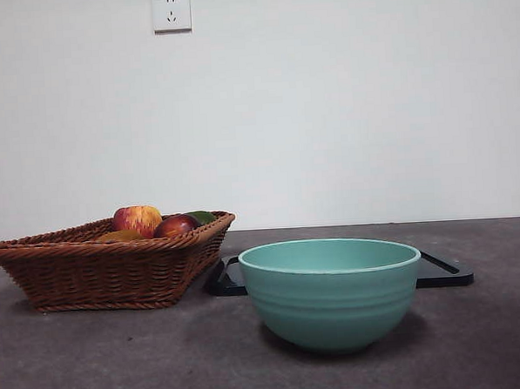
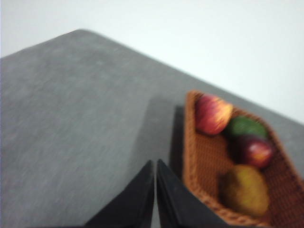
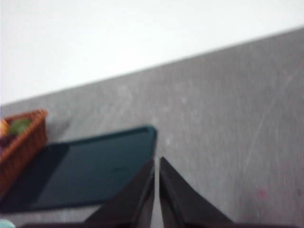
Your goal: Pick up the wifruite, put it on the bowl, pick up the plate, put it on desk
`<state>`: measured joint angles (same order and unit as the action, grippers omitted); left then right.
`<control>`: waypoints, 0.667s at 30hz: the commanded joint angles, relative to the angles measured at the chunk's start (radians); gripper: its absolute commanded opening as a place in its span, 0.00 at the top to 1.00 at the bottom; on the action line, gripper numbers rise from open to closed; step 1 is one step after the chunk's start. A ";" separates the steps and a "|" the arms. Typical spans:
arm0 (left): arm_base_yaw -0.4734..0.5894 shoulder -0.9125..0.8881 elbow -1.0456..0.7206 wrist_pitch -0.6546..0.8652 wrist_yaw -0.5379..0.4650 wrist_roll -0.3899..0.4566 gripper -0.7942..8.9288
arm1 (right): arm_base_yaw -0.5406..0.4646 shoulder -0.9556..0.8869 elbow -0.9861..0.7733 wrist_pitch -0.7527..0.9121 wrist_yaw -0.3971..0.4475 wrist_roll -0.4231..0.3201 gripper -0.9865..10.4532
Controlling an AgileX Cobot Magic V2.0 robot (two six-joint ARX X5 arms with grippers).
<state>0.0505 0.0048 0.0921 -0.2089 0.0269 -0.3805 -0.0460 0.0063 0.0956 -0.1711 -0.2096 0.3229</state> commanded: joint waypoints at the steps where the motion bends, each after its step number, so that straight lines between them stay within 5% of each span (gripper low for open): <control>1: 0.002 0.000 0.048 -0.006 0.006 -0.006 0.91 | 0.001 -0.003 0.039 0.012 -0.002 0.013 0.91; 9: 0.002 0.010 0.201 -0.138 0.019 0.001 0.91 | 0.001 -0.001 0.163 -0.048 -0.003 0.002 0.91; 20: 0.002 0.173 0.414 -0.266 0.169 0.106 0.91 | 0.001 0.140 0.416 -0.268 -0.040 -0.128 0.91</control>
<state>0.0505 0.1650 0.4820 -0.4805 0.1848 -0.3187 -0.0460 0.1329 0.4870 -0.4355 -0.2447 0.2367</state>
